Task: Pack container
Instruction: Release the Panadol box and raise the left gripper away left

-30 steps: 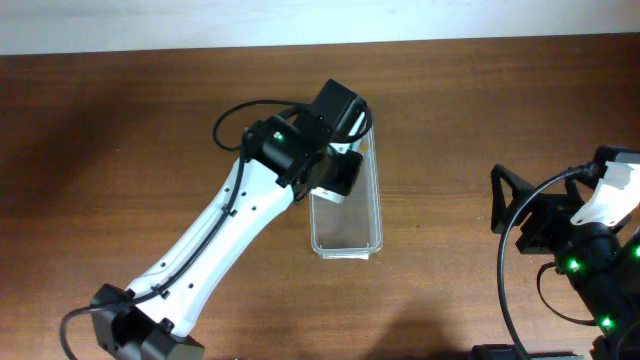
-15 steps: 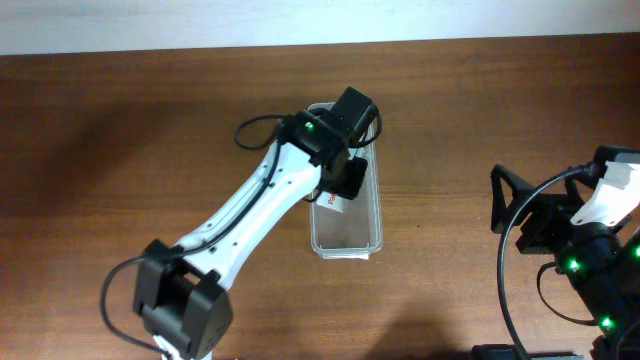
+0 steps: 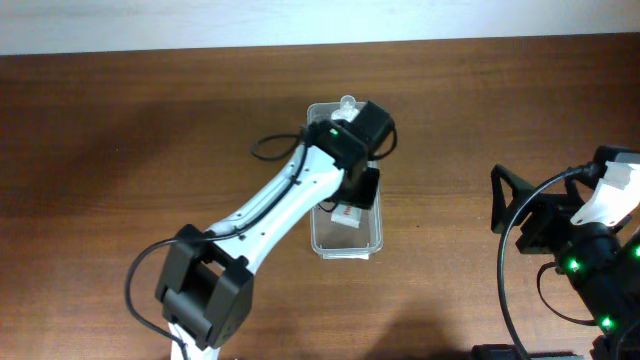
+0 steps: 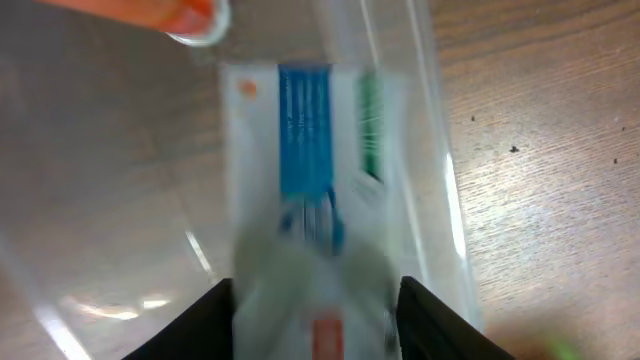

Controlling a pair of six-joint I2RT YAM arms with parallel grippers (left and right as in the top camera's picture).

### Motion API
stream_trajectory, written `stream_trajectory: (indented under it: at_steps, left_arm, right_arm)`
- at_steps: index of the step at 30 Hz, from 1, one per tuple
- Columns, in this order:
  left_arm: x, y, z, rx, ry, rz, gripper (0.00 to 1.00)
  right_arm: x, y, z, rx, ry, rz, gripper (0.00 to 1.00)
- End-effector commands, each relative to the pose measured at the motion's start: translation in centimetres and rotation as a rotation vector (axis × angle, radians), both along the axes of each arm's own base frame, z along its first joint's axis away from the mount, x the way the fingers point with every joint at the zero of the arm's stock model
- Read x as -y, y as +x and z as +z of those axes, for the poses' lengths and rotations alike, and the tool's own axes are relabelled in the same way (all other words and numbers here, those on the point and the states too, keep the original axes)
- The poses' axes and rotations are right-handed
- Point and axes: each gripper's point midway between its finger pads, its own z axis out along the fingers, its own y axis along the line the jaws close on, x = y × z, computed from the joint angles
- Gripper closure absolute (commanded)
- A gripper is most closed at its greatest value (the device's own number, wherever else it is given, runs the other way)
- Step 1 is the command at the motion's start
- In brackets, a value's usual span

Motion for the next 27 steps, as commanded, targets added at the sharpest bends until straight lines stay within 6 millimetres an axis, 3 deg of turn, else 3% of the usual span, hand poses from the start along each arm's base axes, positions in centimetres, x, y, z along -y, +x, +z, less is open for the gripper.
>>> stream_trajectory:
  at_steps: [1, 12, 17, 21, 24, 25, 27]
  left_arm:
    - [0.7, -0.8, -1.2, -0.042, 0.002, 0.057, 0.44]
    - [1.1, -0.9, -1.1, -0.04, -0.009, 0.059, 0.44]
    - [2.1, -1.9, 0.1, -0.081, -0.078, 0.01, 0.44]
    - [1.9, -2.1, 3.4, -0.035, -0.104, -0.038, 0.44]
    - [-0.4, -1.0, 7.0, 0.1, -0.041, -0.015, 0.4]
    - [-1.7, -0.3, 8.4, 0.173, 0.005, 0.008, 0.35]
    - [-4.8, 1.2, 11.4, 0.324, 0.101, 0.067, 0.08]
  right_arm:
    - [0.0, 0.0, 0.4, 0.012, -0.007, 0.007, 0.02]
    - [0.0, 0.0, 0.4, 0.012, -0.007, 0.007, 0.02]
    - [0.0, 0.0, 0.4, 0.012, -0.007, 0.007, 0.01]
    - [0.0, 0.0, 0.4, 0.012, -0.007, 0.007, 0.02]
    - [0.0, 0.0, 0.4, 0.012, -0.007, 0.007, 0.02]
    - [0.0, 0.0, 0.4, 0.012, -0.007, 0.007, 0.02]
    - [0.0, 0.0, 0.4, 0.012, -0.007, 0.007, 0.02]
